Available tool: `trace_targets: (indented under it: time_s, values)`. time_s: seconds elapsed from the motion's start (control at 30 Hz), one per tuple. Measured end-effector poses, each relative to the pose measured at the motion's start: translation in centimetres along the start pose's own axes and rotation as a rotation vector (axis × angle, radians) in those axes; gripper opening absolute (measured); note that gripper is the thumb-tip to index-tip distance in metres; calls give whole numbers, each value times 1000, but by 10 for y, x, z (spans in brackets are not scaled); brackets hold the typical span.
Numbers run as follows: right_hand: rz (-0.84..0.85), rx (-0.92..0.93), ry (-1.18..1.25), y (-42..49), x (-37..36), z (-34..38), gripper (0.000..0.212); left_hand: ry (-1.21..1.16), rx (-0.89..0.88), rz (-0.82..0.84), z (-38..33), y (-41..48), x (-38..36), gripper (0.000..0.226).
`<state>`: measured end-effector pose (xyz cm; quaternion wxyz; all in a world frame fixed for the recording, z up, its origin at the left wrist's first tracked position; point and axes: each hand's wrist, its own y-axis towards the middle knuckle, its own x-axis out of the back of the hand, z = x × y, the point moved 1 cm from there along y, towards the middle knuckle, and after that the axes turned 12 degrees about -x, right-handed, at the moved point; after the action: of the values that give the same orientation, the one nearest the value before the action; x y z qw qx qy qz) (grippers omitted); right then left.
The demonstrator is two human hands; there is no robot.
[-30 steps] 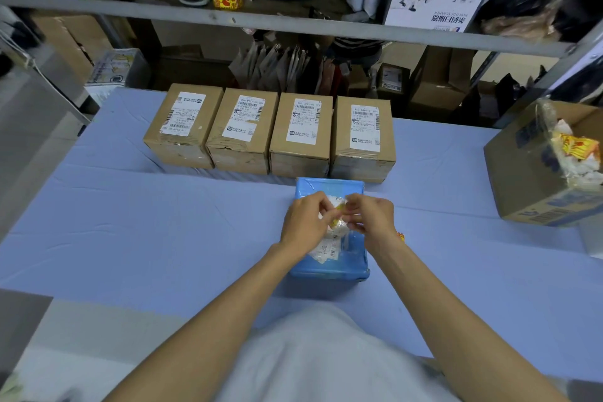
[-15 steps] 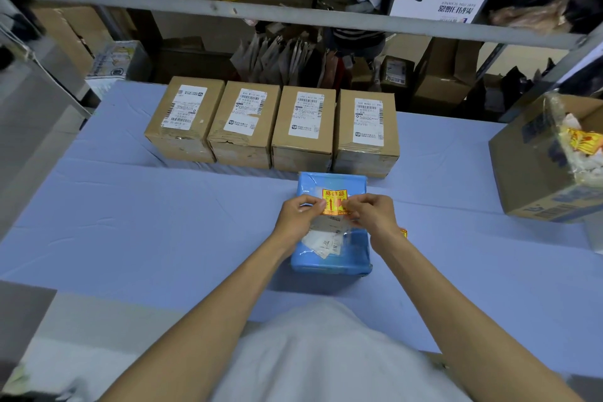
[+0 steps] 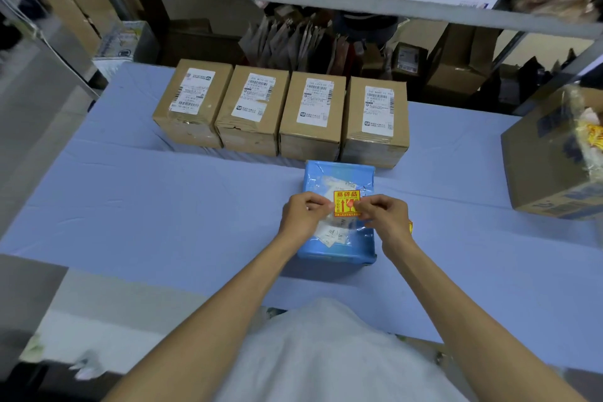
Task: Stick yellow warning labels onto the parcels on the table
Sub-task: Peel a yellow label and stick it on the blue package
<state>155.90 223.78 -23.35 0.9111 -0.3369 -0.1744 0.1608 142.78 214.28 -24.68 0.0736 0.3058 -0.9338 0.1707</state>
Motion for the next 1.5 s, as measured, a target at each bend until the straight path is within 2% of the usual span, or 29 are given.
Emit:
trace_targets:
  time_s: [0.17,0.43,0.77,1.0,1.13,1.2,1.3,1.4,1.5]
  values:
    - [33,23,-20,-6,-7,-2,14,10,31,-33,-4,-2,-2,13]
    - [-19,57,-95,-8,-9,-14,11,100,116,-42,-2,-8,2,11]
    - [-56,55,-207,-12,-11,-31,11,409,131,-21,-2,-13,-3,11]
    - [-103,145,-381,-1,-17,-35,15,545,80,-11,0,-14,-7,6]
    - [-111,215,-516,5,-17,-32,17,592,28,7,3,-14,-8,12]
    - [-135,257,-671,6,-18,-30,19,620,-3,6,5,-14,-7,19]
    - [-195,314,-876,3,-19,-29,31,620,-55,2,9,-15,-3,44]
    - [-210,363,-828,3,-11,-29,41,485,-151,42,11,-17,0,45]
    - [-24,432,-646,2,-9,-31,23,421,-205,72,12,-17,0,45]
